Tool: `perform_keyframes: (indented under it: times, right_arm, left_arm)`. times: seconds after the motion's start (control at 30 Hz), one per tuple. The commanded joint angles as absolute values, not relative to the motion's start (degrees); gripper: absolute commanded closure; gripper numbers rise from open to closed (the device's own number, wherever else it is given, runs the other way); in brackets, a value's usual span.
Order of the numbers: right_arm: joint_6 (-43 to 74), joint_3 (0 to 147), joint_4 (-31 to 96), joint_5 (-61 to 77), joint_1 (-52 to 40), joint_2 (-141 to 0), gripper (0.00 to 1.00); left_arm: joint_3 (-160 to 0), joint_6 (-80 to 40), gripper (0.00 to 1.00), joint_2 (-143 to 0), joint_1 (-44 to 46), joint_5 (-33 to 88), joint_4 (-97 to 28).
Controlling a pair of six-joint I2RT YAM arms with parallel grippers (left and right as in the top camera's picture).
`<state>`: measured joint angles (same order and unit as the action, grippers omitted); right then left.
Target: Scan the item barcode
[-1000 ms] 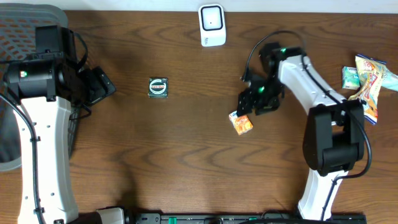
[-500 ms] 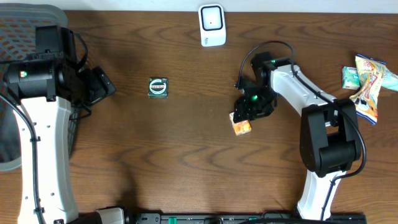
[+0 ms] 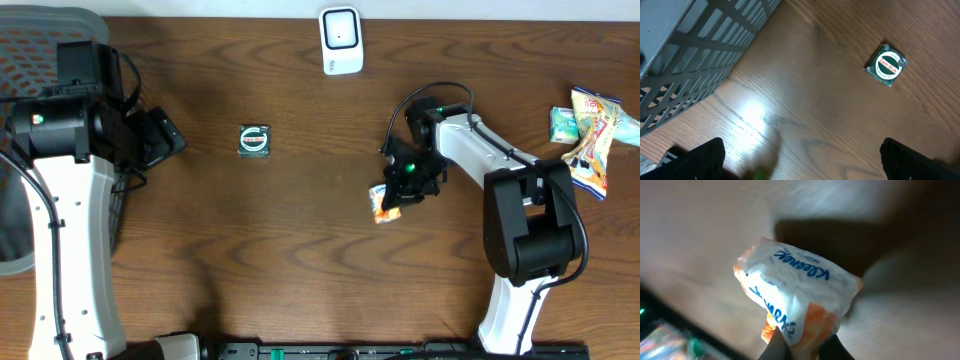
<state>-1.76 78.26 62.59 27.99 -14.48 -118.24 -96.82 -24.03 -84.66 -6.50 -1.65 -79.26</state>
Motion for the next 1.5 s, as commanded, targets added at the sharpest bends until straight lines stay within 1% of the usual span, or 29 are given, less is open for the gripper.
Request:
perform_keyframes:
  times: [0.0,0.07,0.23,0.27,0.3,0.37,0.67,0.83,1.47]
  right_arm:
    - [-6.0,82.0,64.2,39.7,-14.7,-118.6,0.99]
    - [-8.9,83.9,65.6,45.0,-14.7,-118.6,0.99]
    - [-21.6,88.4,71.7,58.8,-13.9,-118.6,0.99]
    - [-24.6,88.9,73.2,61.1,-13.8,-118.6,0.99]
    - [-32.1,89.7,77.3,66.3,-13.1,-118.6,0.99]
    - [-38.1,89.8,80.9,69.7,-12.4,-118.6,0.99]
    - [-59.4,89.8,97.4,73.6,-7.7,-118.6,0.99]
    - [-59.9,89.8,97.5,74.1,-6.0,-118.6,0.99]
    - [-60.1,89.8,97.5,73.6,-6.0,-118.6,0.99]
  left_arm:
    - [-96.6,-24.3,0.02,-85.0,-6.6,-2.0,-79.4]
    - [-96.6,-24.3,0.02,-85.0,-6.6,-2.0,-79.4]
    - [-96.6,-24.3,0.02,-85.0,-6.6,-2.0,-79.4]
    - [-96.6,-24.3,0.02,-85.0,-6.6,-2.0,-79.4]
    - [-96.6,-24.3,0.02,-85.0,-6.6,-2.0,-79.4]
    - [-96.6,-24.3,0.02,-85.0,-6.6,-2.0,-79.4]
    - [-96.6,-24.3,0.02,-85.0,-6.6,-2.0,-79.4]
    - [-96.6,-24.3,0.02,-85.0,-6.6,-2.0,-79.4]
    - [-96.6,-24.3,0.02,-85.0,-6.6,-2.0,-79.4]
